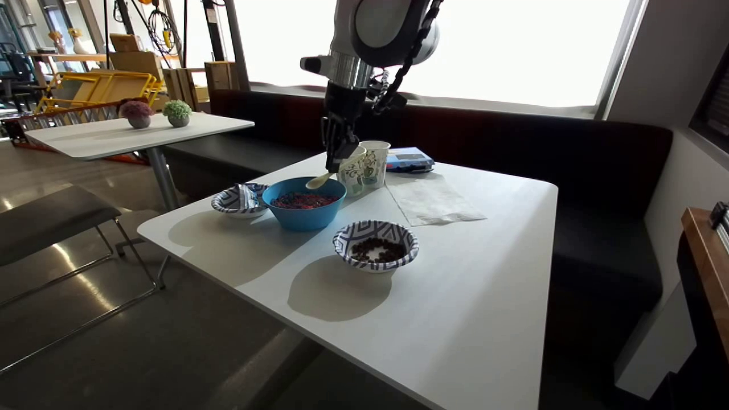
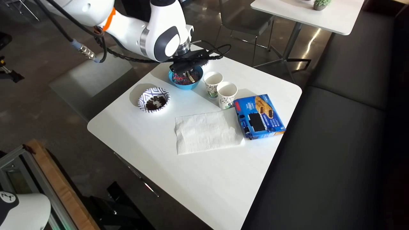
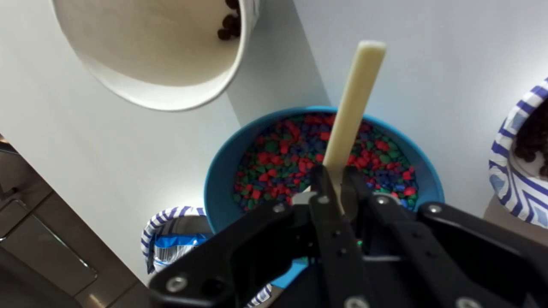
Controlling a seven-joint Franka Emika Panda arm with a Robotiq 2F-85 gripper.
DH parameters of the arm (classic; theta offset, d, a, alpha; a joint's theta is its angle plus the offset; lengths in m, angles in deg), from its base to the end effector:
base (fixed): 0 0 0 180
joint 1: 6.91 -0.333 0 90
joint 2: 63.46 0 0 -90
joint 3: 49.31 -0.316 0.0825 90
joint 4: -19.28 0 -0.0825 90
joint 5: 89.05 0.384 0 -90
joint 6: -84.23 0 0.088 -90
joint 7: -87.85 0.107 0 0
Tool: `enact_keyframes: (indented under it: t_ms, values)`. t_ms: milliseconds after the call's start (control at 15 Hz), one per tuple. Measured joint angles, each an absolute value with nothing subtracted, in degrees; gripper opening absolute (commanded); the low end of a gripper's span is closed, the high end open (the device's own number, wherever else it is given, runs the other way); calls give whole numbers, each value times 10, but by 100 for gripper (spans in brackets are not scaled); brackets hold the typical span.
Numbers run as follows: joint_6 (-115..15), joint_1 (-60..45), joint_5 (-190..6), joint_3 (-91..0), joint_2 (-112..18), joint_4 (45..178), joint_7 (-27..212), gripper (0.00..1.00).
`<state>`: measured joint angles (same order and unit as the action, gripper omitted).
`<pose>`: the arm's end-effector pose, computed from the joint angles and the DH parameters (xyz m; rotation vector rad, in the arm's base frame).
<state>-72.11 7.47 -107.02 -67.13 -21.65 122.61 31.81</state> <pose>0.6696 0.0334 0.1787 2.5028 1.7340 0.3619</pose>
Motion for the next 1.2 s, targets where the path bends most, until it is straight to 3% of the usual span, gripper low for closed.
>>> enact_keyframes:
  t_ms: [533, 1200]
  values:
    - [-588, -36, -1077, -587, -207, 1158, 311, 3]
    - [-540, -103, -1134, -524, -168, 1097, 311, 3]
